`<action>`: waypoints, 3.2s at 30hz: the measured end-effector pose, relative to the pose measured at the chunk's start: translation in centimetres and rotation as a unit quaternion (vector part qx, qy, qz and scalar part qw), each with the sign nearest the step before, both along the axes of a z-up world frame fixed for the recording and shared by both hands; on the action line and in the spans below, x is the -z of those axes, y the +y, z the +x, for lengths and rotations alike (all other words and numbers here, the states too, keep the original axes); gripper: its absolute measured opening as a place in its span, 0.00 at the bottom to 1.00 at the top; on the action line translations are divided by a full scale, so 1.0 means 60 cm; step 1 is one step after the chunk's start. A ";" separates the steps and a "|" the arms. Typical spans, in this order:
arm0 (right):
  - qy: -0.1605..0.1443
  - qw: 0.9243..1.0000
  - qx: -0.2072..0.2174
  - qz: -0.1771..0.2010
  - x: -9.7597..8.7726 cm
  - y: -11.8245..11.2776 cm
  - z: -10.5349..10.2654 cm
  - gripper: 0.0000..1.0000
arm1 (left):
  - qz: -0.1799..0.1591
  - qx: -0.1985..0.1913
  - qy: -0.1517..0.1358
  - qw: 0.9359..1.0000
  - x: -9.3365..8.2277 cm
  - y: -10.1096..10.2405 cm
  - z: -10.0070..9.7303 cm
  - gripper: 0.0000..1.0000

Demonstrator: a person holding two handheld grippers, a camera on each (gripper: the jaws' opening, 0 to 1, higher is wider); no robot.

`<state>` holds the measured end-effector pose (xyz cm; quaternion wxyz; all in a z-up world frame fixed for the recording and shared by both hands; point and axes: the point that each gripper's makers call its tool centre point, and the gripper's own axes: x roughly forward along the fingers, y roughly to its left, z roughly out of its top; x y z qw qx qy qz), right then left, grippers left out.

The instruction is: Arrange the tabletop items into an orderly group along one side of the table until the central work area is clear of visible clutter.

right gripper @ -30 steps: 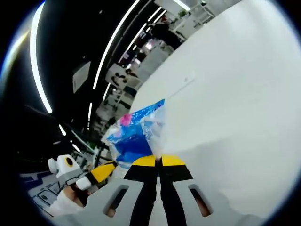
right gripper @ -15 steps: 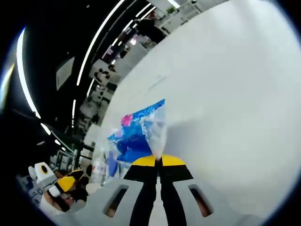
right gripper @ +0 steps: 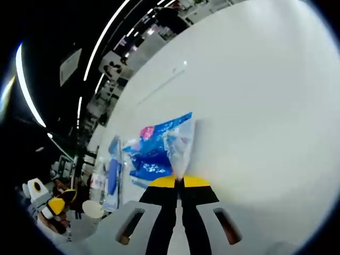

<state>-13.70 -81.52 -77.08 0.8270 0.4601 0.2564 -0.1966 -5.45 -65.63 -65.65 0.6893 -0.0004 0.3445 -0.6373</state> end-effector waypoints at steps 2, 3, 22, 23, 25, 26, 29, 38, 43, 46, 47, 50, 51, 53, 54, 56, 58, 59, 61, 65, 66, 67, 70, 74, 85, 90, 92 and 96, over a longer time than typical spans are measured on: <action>-0.001 1.000 -0.002 -0.004 0.000 -0.003 0.002 0.00 | 0.002 0.000 0.003 1.000 0.002 0.000 0.000 0.27; -0.001 1.000 -0.007 -0.006 0.000 -0.003 0.003 0.00 | 0.003 0.000 0.005 1.000 0.002 -0.001 -0.001 0.27; 0.043 0.991 -0.087 -0.096 -0.006 -0.007 0.012 0.12 | 0.003 0.001 0.001 1.000 -0.008 0.006 -0.001 0.26; 0.048 0.989 -0.091 -0.106 -0.007 -0.007 0.010 0.14 | 0.002 0.000 0.001 1.000 -0.009 0.008 -0.004 0.26; 0.054 0.987 -0.097 -0.120 -0.009 -0.006 0.007 0.18 | 0.000 -0.002 0.000 1.000 -0.011 0.011 -0.005 0.27; 0.056 0.986 -0.099 -0.123 -0.010 -0.004 0.005 0.21 | 0.000 -0.003 0.000 1.000 -0.012 0.013 -0.005 0.27; 0.065 0.982 -0.111 -0.140 -0.015 0.001 -0.001 0.29 | -0.002 -0.008 -0.001 1.000 -0.013 0.020 -0.005 0.27; 0.051 0.976 -0.131 -0.168 -0.042 0.019 -0.025 0.37 | -0.007 -0.055 -0.043 0.998 -0.026 0.074 0.053 0.35; 0.044 0.973 -0.140 -0.176 -0.049 0.036 -0.042 0.41 | 0.014 -0.072 -0.069 0.995 -0.023 0.121 0.086 0.41; 0.040 0.972 -0.148 -0.177 -0.054 0.049 -0.052 0.44 | 0.019 -0.081 -0.081 0.993 -0.024 0.142 0.101 0.45; 0.038 0.972 -0.150 -0.177 -0.057 0.053 -0.056 0.45 | 0.018 -0.087 -0.081 0.993 -0.026 0.148 0.104 0.46; 0.035 0.973 -0.148 -0.174 -0.062 0.062 -0.066 0.47 | 0.030 -0.095 -0.084 0.991 -0.021 0.168 0.111 0.50; 0.032 0.974 -0.147 -0.172 -0.064 0.065 -0.071 0.47 | 0.035 -0.095 -0.087 0.991 -0.018 0.174 0.115 0.52; 0.030 0.974 -0.144 -0.170 -0.067 0.068 -0.076 0.47 | 0.048 -0.089 -0.097 0.990 -0.013 0.185 0.114 0.54; 0.028 0.975 -0.142 -0.170 -0.070 0.070 -0.081 0.47 | 0.053 -0.086 -0.100 0.990 -0.012 0.190 0.113 0.56; 0.024 0.976 -0.137 -0.170 -0.076 0.074 -0.088 0.48 | 0.056 -0.084 -0.100 0.990 -0.010 0.194 0.110 0.58; 0.018 0.978 -0.124 -0.166 -0.082 0.077 -0.099 0.48 | 0.061 -0.084 -0.096 0.990 -0.007 0.199 0.108 0.58; 0.013 0.979 -0.118 -0.163 -0.085 0.082 -0.106 0.48 | 0.069 -0.078 -0.096 0.990 -0.001 0.203 0.105 0.59; 0.011 0.981 -0.111 -0.157 -0.087 0.090 -0.115 0.49 | 0.086 -0.072 -0.100 0.989 0.011 0.210 0.102 0.60; 0.014 0.984 -0.099 -0.146 -0.084 0.100 -0.142 0.49 | 0.090 -0.068 -0.086 0.990 0.019 0.213 0.094 0.61; 0.014 0.985 -0.093 -0.143 -0.084 0.103 -0.150 0.49 | 0.090 -0.067 -0.085 0.990 0.020 0.213 0.092 0.61; 0.015 0.986 -0.089 -0.141 -0.083 0.105 -0.156 0.49 | 0.094 -0.065 -0.085 0.990 0.023 0.214 0.090 0.62; 0.014 0.987 -0.083 -0.136 -0.080 0.112 -0.172 0.47 | 0.096 -0.064 -0.087 0.989 0.026 0.215 0.088 0.61; 0.021 0.989 -0.073 -0.127 -0.071 0.117 -0.187 0.46 | 0.098 -0.068 -0.098 0.988 0.020 0.218 0.088 0.60; 0.002 0.993 -0.052 -0.110 -0.079 0.121 -0.189 0.43 | 0.111 -0.079 -0.089 0.987 0.032 0.210 0.091 0.58; 0.005 0.992 -0.058 -0.110 -0.076 0.125 -0.196 0.42 | 0.104 -0.080 -0.092 0.987 0.025 0.203 0.091 0.56; 0.007 0.992 -0.060 -0.111 -0.076 0.128 -0.197 0.43 | 0.108 -0.081 -0.093 0.986 0.024 0.206 0.091 0.57; 0.006 0.991 -0.067 -0.112 -0.079 0.132 -0.198 0.42 | 0.118 -0.082 -0.094 0.985 0.026 0.220 0.086 0.57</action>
